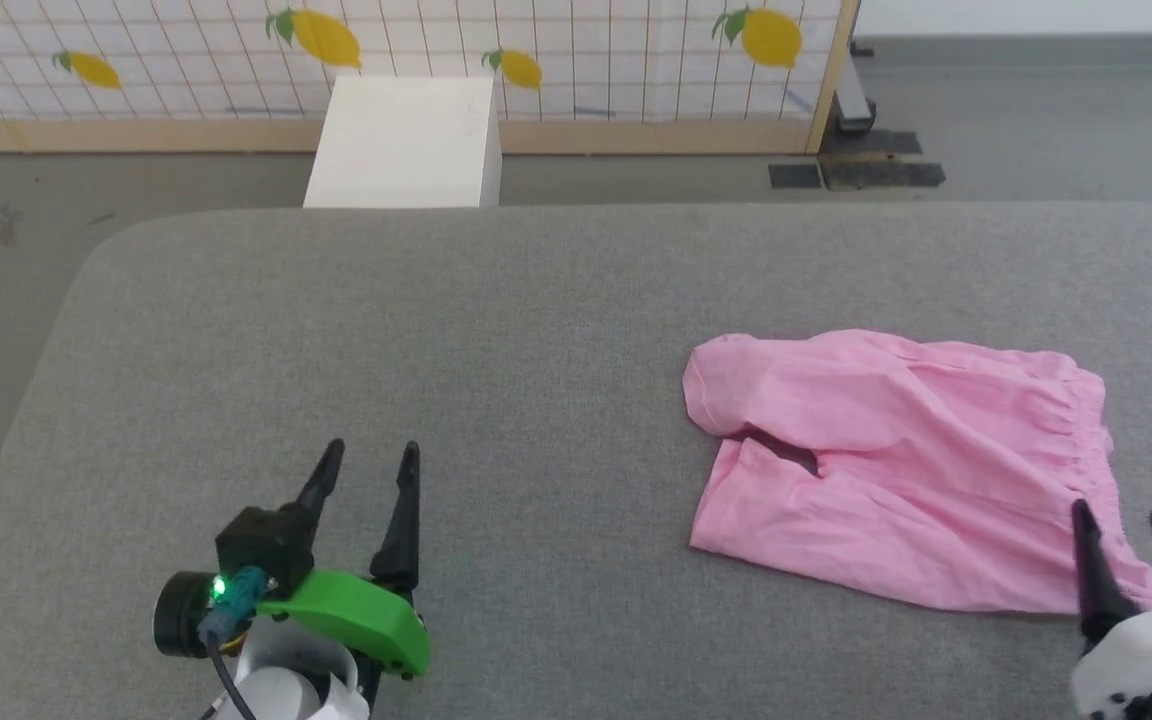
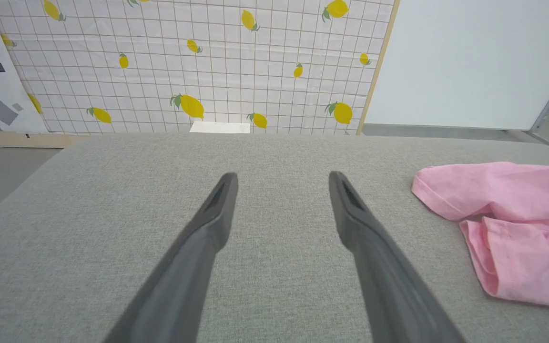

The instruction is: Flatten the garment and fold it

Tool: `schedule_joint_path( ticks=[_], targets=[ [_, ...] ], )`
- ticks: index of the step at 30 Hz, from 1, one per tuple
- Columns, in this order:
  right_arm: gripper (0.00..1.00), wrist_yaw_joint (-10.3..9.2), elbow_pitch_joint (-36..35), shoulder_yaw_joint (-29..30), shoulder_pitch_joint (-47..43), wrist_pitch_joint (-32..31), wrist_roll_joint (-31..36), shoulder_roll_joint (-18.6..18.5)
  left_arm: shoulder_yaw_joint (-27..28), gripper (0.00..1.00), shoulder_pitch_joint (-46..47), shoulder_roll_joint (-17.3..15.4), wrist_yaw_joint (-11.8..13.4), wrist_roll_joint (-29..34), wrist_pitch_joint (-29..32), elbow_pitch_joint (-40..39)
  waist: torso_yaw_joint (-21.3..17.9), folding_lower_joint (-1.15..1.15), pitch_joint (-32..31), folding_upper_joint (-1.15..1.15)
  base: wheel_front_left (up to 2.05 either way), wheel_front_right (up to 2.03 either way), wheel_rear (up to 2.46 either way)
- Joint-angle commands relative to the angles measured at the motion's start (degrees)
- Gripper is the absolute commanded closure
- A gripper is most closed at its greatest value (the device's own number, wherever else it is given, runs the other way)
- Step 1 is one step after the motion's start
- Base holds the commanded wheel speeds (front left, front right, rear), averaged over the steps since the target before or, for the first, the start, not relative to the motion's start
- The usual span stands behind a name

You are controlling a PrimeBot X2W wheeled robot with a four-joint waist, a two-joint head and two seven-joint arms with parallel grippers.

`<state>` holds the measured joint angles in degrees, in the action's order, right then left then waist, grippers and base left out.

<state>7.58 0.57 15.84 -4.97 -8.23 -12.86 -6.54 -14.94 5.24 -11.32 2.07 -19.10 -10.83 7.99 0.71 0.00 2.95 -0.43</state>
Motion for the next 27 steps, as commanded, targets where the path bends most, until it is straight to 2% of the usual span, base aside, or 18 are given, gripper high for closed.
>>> schedule_joint_path(
  ticks=[1, 5, 8, 12, 18, 22, 27],
  targets=[
    [0.00, -0.09, -0.62, -0.86, -1.12, 1.00, 0.77, 0.61, -0.23, 0.00, -0.64, -0.41, 0.04, 0.00, 0.20, -0.37, -0.22, 0.00, -0.73, 0.43, 0.00, 0.00, 0.00],
    [0.00, -0.09, -1.84, -4.30, -2.43, 1.26, 1.71, 1.49, -0.61, 0.00, -0.91, -0.54, 0.05, -0.10, 0.57, -0.73, -0.36, 0.00, -1.24, 0.43, 0.00, 0.00, 0.00],
    [0.00, -0.09, -1.87, -7.77, -2.68, -0.84, 1.33, 1.30, -0.76, 0.00, -1.05, -0.62, 0.16, -0.20, 0.74, -0.99, -0.35, 0.00, -1.35, 0.43, 0.00, 0.00, 0.00],
    [0.00, -0.09, -0.57, -14.67, -0.71, -6.77, -1.46, -1.28, -1.19, 0.00, -0.39, -0.55, 0.09, -0.21, 0.95, -1.45, 0.60, 0.00, -0.57, 0.43, 0.00, 0.00, 0.00],
    [0.00, -0.09, 3.25, -27.13, 7.01, -17.60, -7.55, -7.05, -1.46, 0.00, 0.88, -0.29, 0.08, -0.35, 0.42, -1.57, 3.01, 0.00, 1.27, 0.43, 0.00, 0.00, 0.00],
    [0.00, -0.09, 7.46, -33.32, 12.87, -21.41, -10.75, -9.49, -1.56, 0.00, 1.78, 0.13, 0.08, -0.58, -0.18, -1.07, 4.74, 0.00, 2.65, 0.43, 0.00, 0.00, 0.00],
    [0.00, -0.09, 15.01, -38.03, 18.83, -23.07, -13.17, -11.11, -1.83, 0.00, 2.73, 0.70, -0.11, -0.83, -1.00, -0.07, 6.57, 0.00, 4.27, 0.43, 0.00, 0.00, 0.00]
  ],
)
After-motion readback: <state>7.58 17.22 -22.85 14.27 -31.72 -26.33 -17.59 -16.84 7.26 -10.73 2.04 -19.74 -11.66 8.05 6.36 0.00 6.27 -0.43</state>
